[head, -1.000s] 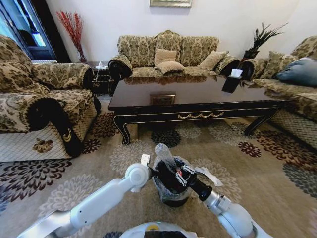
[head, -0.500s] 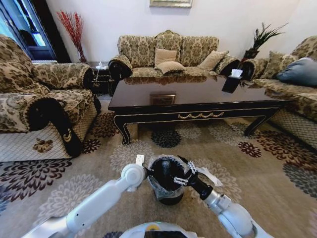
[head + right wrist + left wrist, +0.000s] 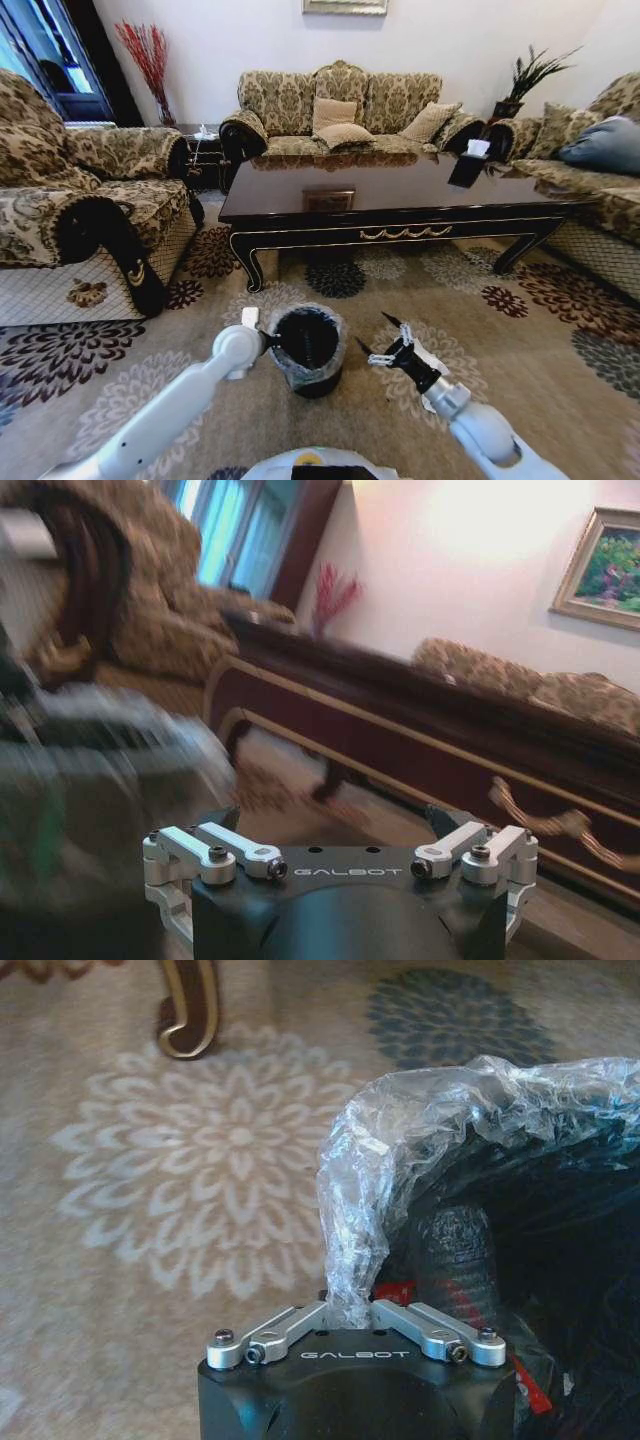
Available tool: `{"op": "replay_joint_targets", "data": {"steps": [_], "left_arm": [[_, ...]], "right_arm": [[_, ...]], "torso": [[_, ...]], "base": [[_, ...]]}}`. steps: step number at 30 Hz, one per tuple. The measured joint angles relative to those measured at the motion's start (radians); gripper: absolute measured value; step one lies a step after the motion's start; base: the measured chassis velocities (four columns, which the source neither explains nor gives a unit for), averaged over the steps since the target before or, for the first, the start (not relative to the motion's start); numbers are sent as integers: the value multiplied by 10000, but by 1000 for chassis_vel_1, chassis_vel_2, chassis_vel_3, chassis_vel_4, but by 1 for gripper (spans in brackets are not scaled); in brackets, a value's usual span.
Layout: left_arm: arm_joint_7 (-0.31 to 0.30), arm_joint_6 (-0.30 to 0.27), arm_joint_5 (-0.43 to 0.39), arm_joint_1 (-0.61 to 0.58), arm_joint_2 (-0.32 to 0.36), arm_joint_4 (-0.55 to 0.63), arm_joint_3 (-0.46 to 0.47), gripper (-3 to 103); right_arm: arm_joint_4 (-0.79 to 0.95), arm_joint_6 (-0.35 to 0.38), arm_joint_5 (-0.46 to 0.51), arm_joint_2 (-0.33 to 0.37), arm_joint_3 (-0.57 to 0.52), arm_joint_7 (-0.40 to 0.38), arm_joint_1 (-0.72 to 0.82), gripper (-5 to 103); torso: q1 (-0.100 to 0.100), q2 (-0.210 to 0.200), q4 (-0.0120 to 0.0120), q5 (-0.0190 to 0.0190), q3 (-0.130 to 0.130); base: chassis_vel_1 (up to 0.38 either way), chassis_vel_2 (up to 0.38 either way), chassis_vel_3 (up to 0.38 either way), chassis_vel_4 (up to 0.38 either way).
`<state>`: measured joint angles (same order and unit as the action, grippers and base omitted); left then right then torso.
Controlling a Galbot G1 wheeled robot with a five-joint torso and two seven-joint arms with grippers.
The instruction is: Move to the front of the table and pick up the trash from the floor, then place it into the trash bin.
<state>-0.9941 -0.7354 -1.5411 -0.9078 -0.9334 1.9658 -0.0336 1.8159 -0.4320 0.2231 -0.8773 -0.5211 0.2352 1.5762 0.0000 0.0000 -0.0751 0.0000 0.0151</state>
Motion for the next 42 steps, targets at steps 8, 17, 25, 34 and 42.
{"op": "replay_joint_targets", "data": {"steps": [8,17,25,34,42], "left_arm": [[536,-1,656,-1024,219,-192,1184,0],[701,-2,962,-1279,-24,-172,1310,0],[712,-2,1049,-1293,-207,-156,1249,0],[686,0,1094,-1336,-224,-108,1213,0],[646,0,1163,-1371,-162,-39,1215,0]], "right_arm": [[-3067,-116,-326,153,-380,395,-95,100],[-4433,573,1724,43,-135,496,-95,100],[-5876,1115,2797,-273,242,445,-747,100],[-6866,1042,3004,-356,310,496,-972,90],[-7205,918,2990,-554,384,637,-1025,59]], "torso": [[0,0,0,0,1],[0,0,-1,0,0],[0,0,1,1,0],[0,0,1,0,0],[0,0,2,0,0]], "base": [[0,0,0,0],[0,0,0,0],[0,0,0,0],[0,0,0,0],[0,0,0,0]]}}
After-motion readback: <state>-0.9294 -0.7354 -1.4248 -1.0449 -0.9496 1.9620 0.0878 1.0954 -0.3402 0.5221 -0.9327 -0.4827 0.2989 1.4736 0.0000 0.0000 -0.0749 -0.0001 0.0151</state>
